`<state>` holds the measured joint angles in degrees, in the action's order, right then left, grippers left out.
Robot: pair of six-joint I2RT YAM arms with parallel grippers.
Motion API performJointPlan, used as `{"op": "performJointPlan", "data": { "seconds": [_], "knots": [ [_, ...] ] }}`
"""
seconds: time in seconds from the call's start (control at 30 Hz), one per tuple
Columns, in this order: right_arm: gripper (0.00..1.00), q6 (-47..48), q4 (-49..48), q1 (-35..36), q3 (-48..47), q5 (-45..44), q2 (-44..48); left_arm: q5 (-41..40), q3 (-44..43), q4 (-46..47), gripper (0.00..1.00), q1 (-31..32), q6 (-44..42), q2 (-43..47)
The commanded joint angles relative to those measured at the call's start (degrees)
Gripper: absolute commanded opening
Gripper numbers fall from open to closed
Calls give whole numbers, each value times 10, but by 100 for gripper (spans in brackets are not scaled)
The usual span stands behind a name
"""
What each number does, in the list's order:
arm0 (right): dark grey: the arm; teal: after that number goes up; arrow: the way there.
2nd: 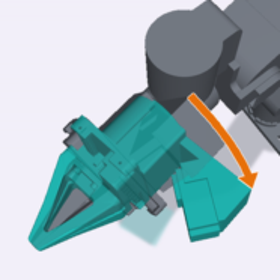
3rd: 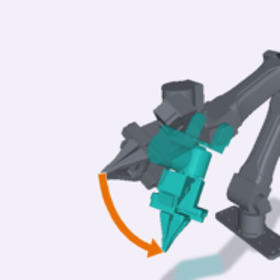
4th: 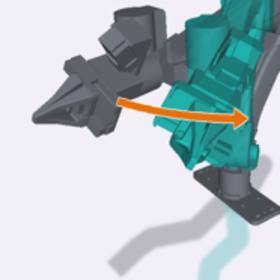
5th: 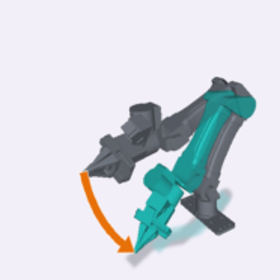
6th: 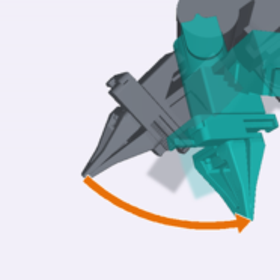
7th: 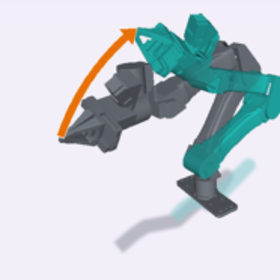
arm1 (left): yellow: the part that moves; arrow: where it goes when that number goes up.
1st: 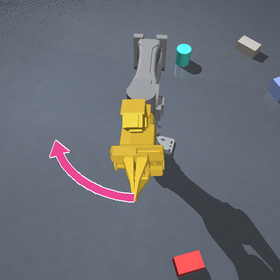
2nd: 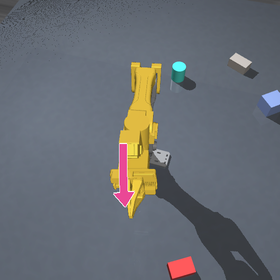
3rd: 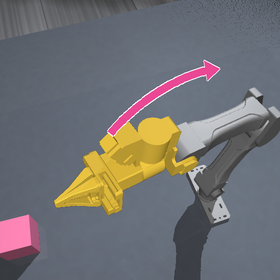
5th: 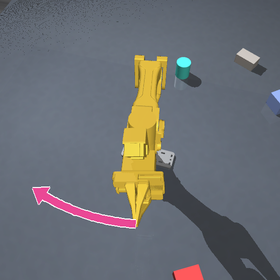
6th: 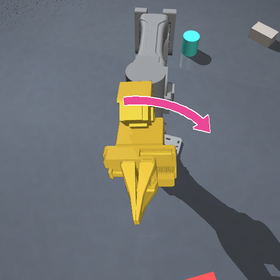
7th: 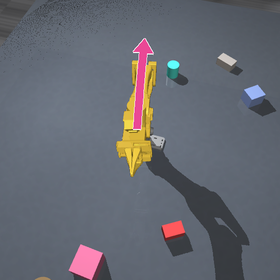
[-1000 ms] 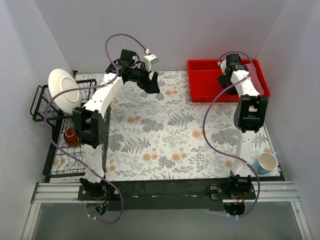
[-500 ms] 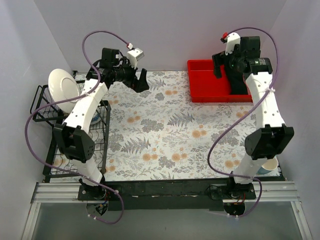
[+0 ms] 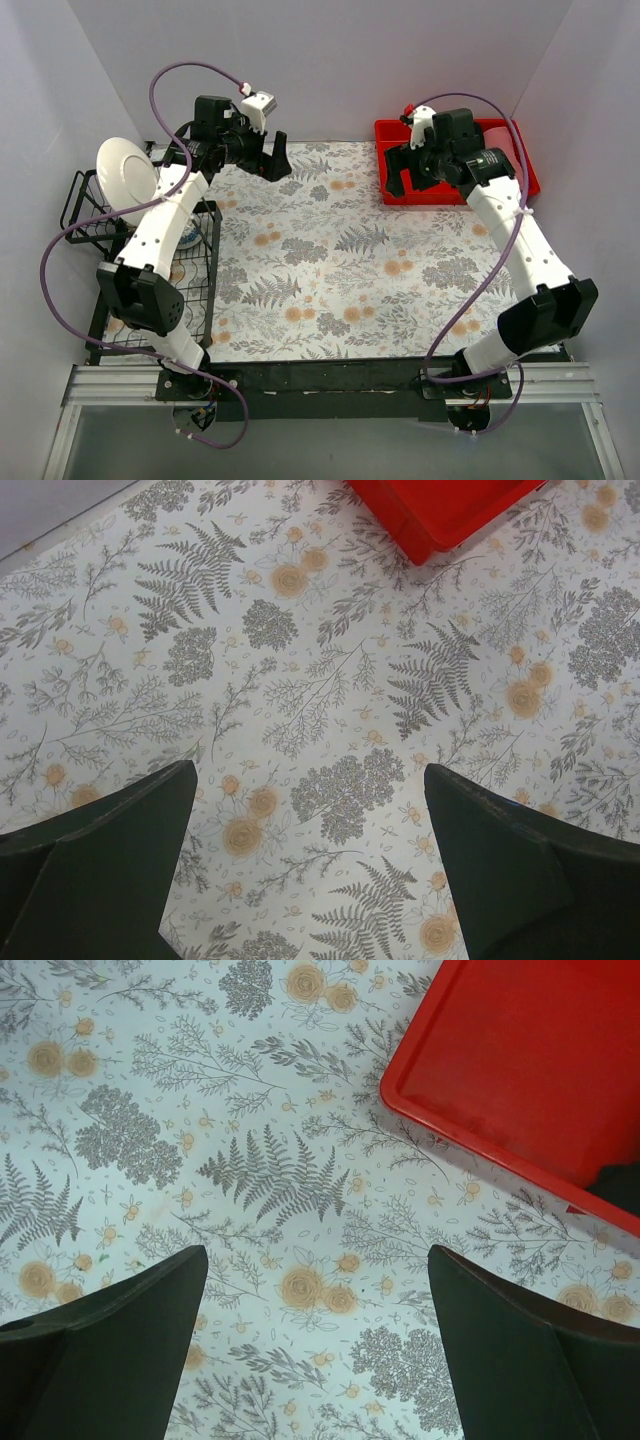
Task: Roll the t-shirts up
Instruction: Reset both arms
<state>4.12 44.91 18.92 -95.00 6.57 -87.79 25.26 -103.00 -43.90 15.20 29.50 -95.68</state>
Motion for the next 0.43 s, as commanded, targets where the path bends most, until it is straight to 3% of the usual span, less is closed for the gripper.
{"op": "performJointPlan", "data": {
  "seconds": [0.0, 0.17, 0.4],
  "knots": [
    [99, 4, -48, 2, 17, -22, 49, -14, 12, 3, 98, 0, 25, 1],
    [99, 44, -115, 2, 46, -54, 40, 8, 20, -10, 98, 0, 6, 1],
    [99, 2, -107, 2, 11, 1, 2, -23, 25, -9, 98, 0, -4, 11]
  ]
}}
